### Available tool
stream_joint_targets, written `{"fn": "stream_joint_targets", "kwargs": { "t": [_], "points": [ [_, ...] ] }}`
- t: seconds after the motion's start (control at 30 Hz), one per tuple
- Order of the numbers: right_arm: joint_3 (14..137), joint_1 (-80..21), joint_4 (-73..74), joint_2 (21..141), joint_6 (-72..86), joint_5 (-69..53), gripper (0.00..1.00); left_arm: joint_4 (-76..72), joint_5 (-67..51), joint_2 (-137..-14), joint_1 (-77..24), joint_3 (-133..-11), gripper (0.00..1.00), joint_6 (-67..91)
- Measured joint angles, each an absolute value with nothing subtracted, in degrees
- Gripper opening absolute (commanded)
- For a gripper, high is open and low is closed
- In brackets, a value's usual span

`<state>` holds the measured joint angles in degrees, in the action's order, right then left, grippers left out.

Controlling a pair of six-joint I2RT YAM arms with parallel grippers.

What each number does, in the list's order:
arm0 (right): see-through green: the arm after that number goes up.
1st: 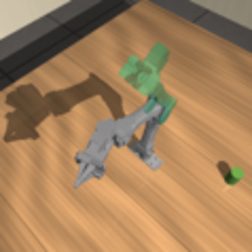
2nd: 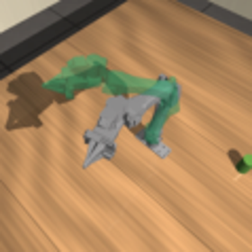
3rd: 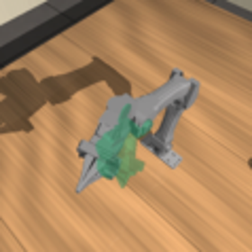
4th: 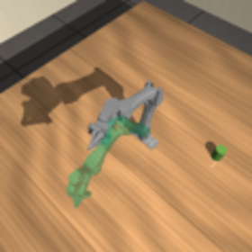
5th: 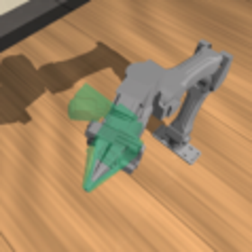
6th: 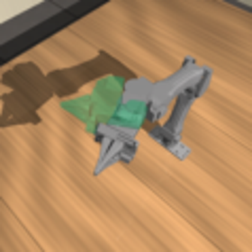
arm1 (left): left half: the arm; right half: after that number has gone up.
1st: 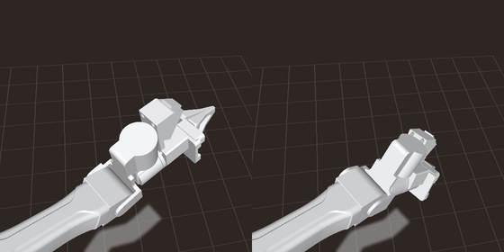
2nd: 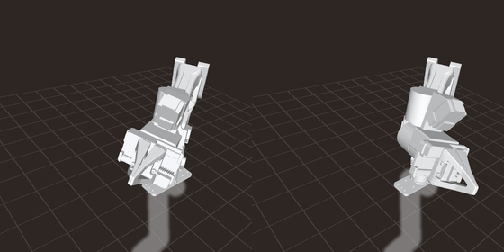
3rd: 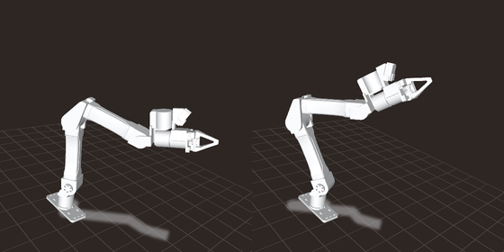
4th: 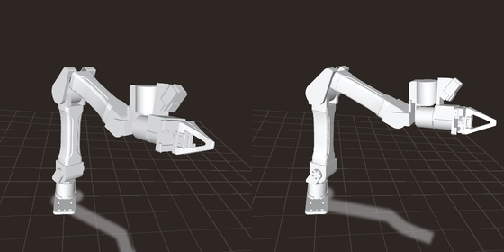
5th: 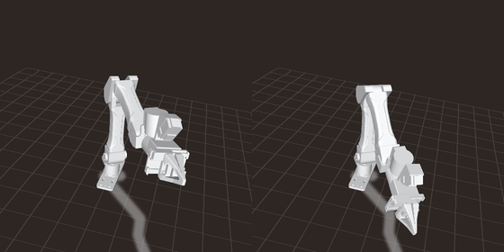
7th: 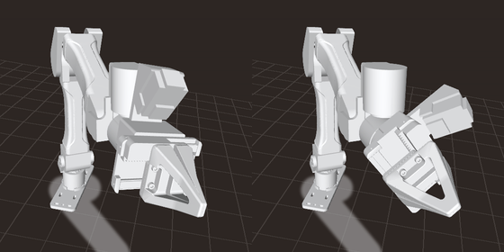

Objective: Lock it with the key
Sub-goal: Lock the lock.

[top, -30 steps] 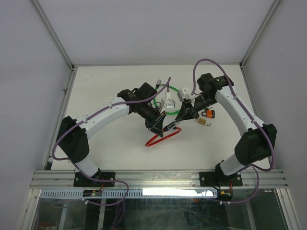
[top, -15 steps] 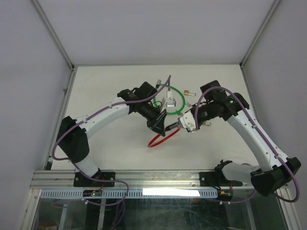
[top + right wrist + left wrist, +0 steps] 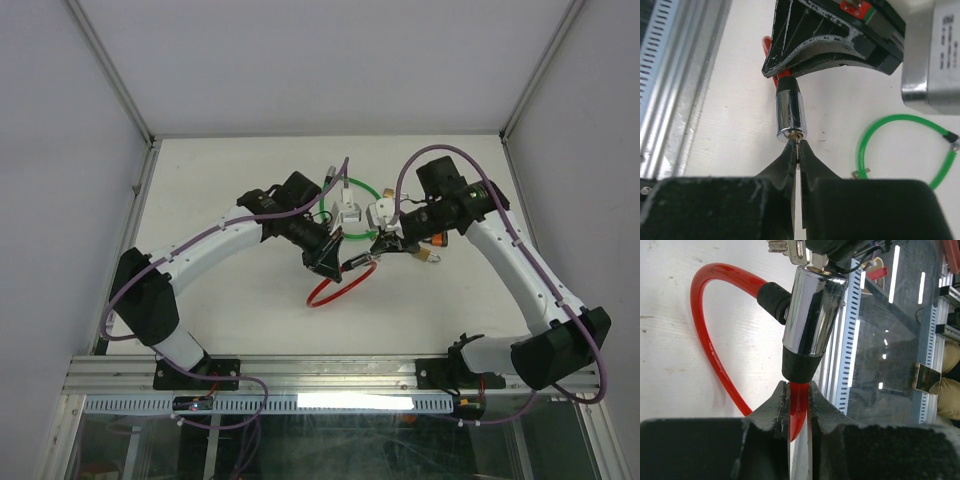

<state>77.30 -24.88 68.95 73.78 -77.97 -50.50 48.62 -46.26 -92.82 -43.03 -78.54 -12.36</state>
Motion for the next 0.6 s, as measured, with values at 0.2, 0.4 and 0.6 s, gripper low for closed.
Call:
{"fn": "stream_joint_targets", "kwargs": {
  "t": [0.2, 0.4, 0.6],
  "points": [
    [79.8, -23.8, 74.2, 76.6, -72.2, -55.5, 0.00, 44.9, -52.0, -89.8, -43.0, -73.7, 0.00, -11.5],
    [80.8, -23.9, 77.1, 77.1, -70.1, -56.3, 0.00, 42.3, -54.2, -87.6, -43.0, -70.6, 0.00, -9.4],
    [84.5, -26.7, 76.2, 77.1, -64.1, -51.5, 0.00, 40.4, -44.1, -84.8, -45.6, -70.6, 0.00, -5.0]
  ]
}}
